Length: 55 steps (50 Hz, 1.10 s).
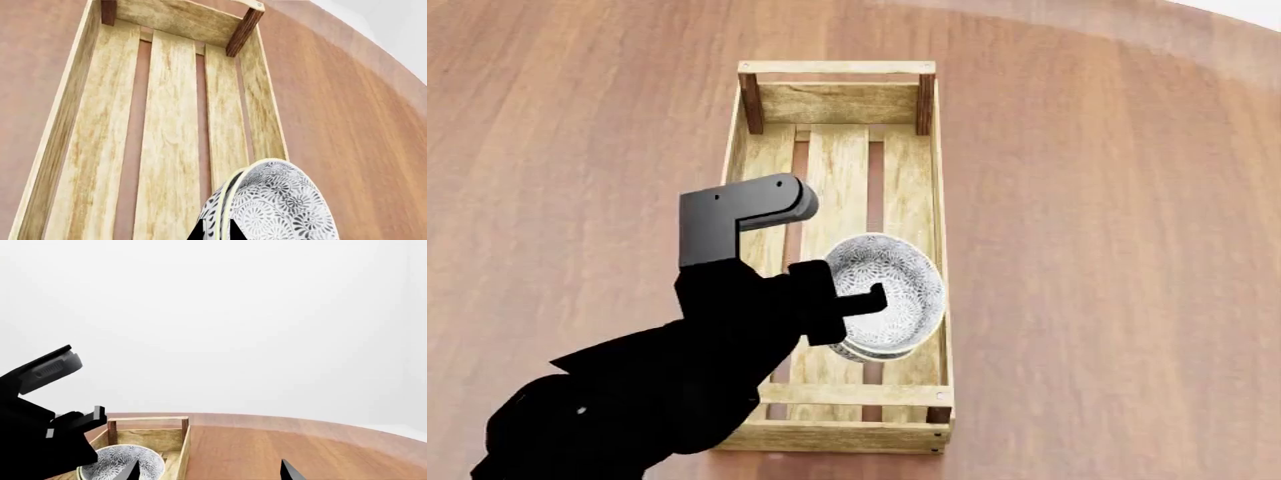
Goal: Stack the right bowl on the left bowl and place them in the tray.
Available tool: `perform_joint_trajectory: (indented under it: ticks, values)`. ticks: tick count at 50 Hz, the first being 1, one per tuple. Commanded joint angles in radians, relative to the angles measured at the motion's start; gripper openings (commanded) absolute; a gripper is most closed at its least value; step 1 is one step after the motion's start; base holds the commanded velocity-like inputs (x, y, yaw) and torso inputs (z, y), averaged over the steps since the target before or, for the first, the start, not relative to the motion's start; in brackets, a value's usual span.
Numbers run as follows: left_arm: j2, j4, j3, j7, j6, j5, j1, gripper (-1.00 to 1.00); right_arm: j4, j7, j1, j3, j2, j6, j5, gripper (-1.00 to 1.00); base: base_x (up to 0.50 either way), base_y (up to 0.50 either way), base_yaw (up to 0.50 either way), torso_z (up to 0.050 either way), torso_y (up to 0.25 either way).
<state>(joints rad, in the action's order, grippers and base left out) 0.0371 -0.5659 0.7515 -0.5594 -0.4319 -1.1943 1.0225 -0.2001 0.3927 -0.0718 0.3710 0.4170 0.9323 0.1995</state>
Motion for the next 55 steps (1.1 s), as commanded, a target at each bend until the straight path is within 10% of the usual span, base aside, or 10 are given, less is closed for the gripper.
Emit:
perform_joint_trajectory:
  ticks: [1, 37, 38, 55]
  values:
    - [-0.026, -0.036, 0.004, 0.053, 0.015, -0.014, 0.014, -1.0, 0.0, -0.023, -0.001, -0.022, -0.02, -0.002, -0.014, 1.0, 0.0, 0.0, 0.0, 0.0, 0.0]
    - [-0.034, -0.249, 0.34, 0.109, 0.2, -0.26, 0.125, -1.0, -0.019, -0.039, 0.001, -0.03, -0.023, 0.008, 0.003, 1.0, 0.0, 0.0, 0.0, 0.0, 0.001]
    - [-0.031, -0.241, 0.345, 0.106, 0.201, -0.263, 0.125, 1.0, -0.019, -0.039, 0.001, -0.031, -0.023, 0.009, 0.003, 1.0, 0.0, 0.0, 0.0, 0.0, 0.0]
    - [-0.026, -0.253, 0.39, 0.12, 0.23, -0.281, 0.128, 1.0, -0.021, -0.043, 0.0, -0.033, -0.028, 0.009, 0.001, 1.0, 0.0, 0.0, 0.0, 0.0, 0.0]
